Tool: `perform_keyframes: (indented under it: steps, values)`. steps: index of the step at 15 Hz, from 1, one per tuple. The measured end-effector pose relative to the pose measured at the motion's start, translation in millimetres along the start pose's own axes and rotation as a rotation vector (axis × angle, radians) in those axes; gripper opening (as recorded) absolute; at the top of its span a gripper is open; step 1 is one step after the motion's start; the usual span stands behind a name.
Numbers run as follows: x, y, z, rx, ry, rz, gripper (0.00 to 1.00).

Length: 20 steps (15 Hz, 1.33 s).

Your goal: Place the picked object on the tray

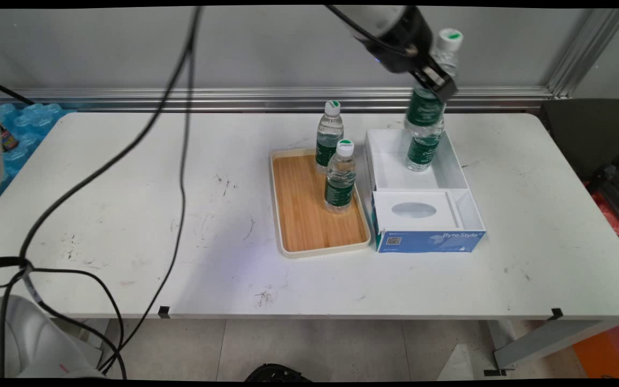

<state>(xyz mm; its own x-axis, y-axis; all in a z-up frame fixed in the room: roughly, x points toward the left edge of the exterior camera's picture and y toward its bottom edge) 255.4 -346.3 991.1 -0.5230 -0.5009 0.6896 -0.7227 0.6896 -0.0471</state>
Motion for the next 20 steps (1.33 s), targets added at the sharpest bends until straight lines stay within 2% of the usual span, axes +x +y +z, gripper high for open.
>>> perform_keyframes:
  steps: [4, 6, 12, 16, 20]
  values:
    - [-21.8, -17.9, -52.1, 0.009, -0.019, -0.001, 0.0]
    - [-40.4, -31.3, -77.2, 0.009, -0.034, 0.005, 0.0]
    - [-91.8, -69.0, -117.3, 0.009, -0.056, 0.011, 0.0]
    - [-135.6, -93.7, -122.1, -0.007, -0.06, 0.012, 0.0]
    - [-170.3, -115.6, -106.4, -0.031, -0.055, 0.018, 0.0]
